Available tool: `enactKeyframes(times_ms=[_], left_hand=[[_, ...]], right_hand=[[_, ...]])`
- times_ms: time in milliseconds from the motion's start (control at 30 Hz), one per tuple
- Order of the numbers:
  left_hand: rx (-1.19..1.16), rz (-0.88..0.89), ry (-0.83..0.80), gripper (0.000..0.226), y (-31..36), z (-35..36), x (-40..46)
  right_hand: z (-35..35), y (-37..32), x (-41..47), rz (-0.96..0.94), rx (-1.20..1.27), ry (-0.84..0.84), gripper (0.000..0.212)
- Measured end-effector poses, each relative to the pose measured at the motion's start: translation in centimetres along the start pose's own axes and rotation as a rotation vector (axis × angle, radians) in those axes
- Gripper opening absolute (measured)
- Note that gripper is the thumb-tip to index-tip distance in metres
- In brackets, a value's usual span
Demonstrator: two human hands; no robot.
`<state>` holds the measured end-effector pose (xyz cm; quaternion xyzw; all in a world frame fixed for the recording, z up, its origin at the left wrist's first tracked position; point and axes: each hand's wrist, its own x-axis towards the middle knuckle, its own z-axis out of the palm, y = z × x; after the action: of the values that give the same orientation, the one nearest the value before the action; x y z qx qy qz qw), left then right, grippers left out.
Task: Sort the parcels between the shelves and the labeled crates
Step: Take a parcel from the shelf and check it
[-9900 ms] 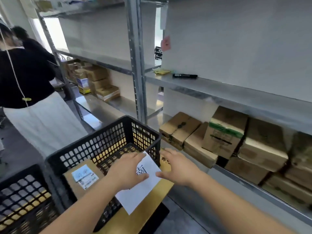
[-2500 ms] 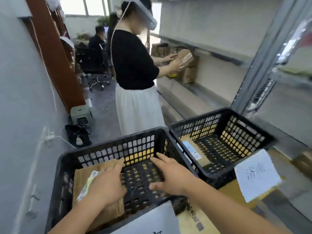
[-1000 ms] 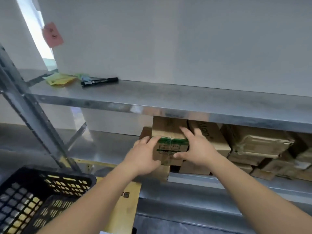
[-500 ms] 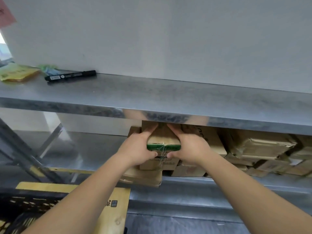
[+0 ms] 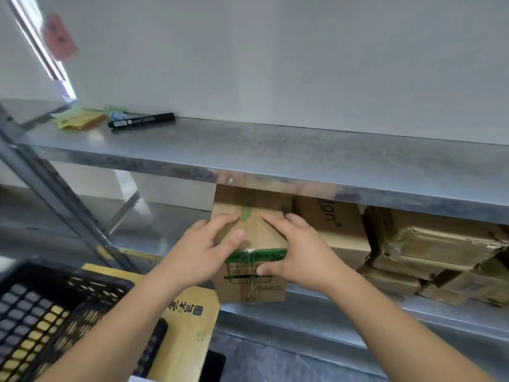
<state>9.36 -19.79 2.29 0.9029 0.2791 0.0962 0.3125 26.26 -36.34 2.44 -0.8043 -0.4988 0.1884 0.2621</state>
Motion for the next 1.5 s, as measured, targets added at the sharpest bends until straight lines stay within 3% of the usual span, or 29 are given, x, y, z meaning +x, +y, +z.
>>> enactKeyframes(times_ms=[67, 200, 267, 333, 433, 500, 567, 600, 667, 733, 800, 967, 1067, 1100, 1167, 1200, 1300, 1367, 1433, 1467, 1500], left_hand=[[-0.014, -0.071, 0.03, 0.062, 0.7, 0.3, -2.3], [-0.034, -0.187, 0.061, 0.041, 2.9, 1.4, -7.2], [-0.049, -0.239, 0.084, 0.046, 4.4, 2.0, -9.4], [-0.048, -0.291, 0.107, 0.072, 5.2, 2.6, -11.5], [-0.061, -0.368, 0.151, 0.133, 5.5, 3.7, -14.3], [-0.083, -0.408, 0.159, 0.156, 5.7, 4.4, -16.1], [-0.081, -0.439, 0.165, 0.162, 5.9, 5.3, -17.9], [-0.076, -0.439, 0.176, 0.156, 5.8, 5.7, -18.8], [-0.106, -0.395, 0.218, 0.119, 5.6, 6.3, -20.5], [-0.172, -0.358, 0.295, 0.079, 5.5, 6.4, -21.9], [-0.216, -0.374, 0.36, 0.069, 5.4, 6.6, -23.1], [-0.202, -0.445, 0.388, 0.082, 5.7, 6.7, -26.2], [-0.208, -0.484, 0.35, 0.126, 5.3, 6.4, -28.1], [-0.204, -0.491, 0.333, 0.135, 5.0, 6.4, -28.8], [-0.234, -0.487, 0.339, 0.132, 4.4, 6.1, -30.4], [-0.264, -0.475, 0.358, 0.119, 4.1, 6.0, -31.2], [-0.335, -0.439, 0.403, 0.051, 3.7, 5.7, -33.8], [-0.331, -0.404, 0.445, 0.033, 3.8, 5.5, -35.5], [-0.338, -0.413, 0.525, 0.027, 4.0, 4.9, -37.1], [-0.345, -0.428, 0.553, 0.019, 3.9, 4.5, -38.0], [-0.359, -0.45, 0.552, 0.03, 4.0, 3.9, -39.0]], right_hand=[[0.4, 0.2, -1.6, -0.028, 0.13, -0.015, 0.103], [0.6, 0.4, -4.3, -0.085, 0.27, 0.015, 0.063], [0.6, 0.6, -5.3, -0.083, 0.288, -0.018, 0.071], [0.9, 0.8, -6.3, -0.066, 0.348, -0.089, 0.106], [1.7, 1.2, -7.7, -0.062, 0.416, -0.178, 0.141], [2.6, 1.4, -8.6, -0.051, 0.443, -0.193, 0.139], [4.0, 1.6, -9.3, -0.081, 0.449, -0.181, 0.114], [4.5, 1.6, -9.7, -0.097, 0.433, -0.177, 0.094], [5.3, 1.2, -10.7, -0.094, 0.414, -0.178, 0.074], [5.8, 0.9, -11.5, -0.073, 0.408, -0.185, 0.084], [6.3, 0.6, -12.3, -0.053, 0.386, -0.196, 0.102], [7.9, -0.3, -14.1, -0.031, 0.435, -0.157, 0.094], [8.0, -1.7, -15.2, -0.098, 0.583, -0.18, 0.109], [8.0, -2.4, -15.6, -0.125, 0.597, -0.198, 0.106], [8.2, -3.6, -16.4, -0.151, 0.597, -0.212, 0.082], [8.5, -4.1, -16.7, -0.146, 0.607, -0.21, 0.072], [10.0, -5.6, -18.1, -0.115, 0.613, -0.201, 0.045], [10.9, -6.7, -19.4, -0.1, 0.596, -0.212, 0.023], [11.3, -7.6, -20.6, -0.1, 0.583, -0.251, 0.031], [11.4, -8.0, -21.1, -0.113, 0.59, -0.28, 0.052], [11.3, -8.5, -21.7, -0.13, 0.598, -0.317, 0.08]])
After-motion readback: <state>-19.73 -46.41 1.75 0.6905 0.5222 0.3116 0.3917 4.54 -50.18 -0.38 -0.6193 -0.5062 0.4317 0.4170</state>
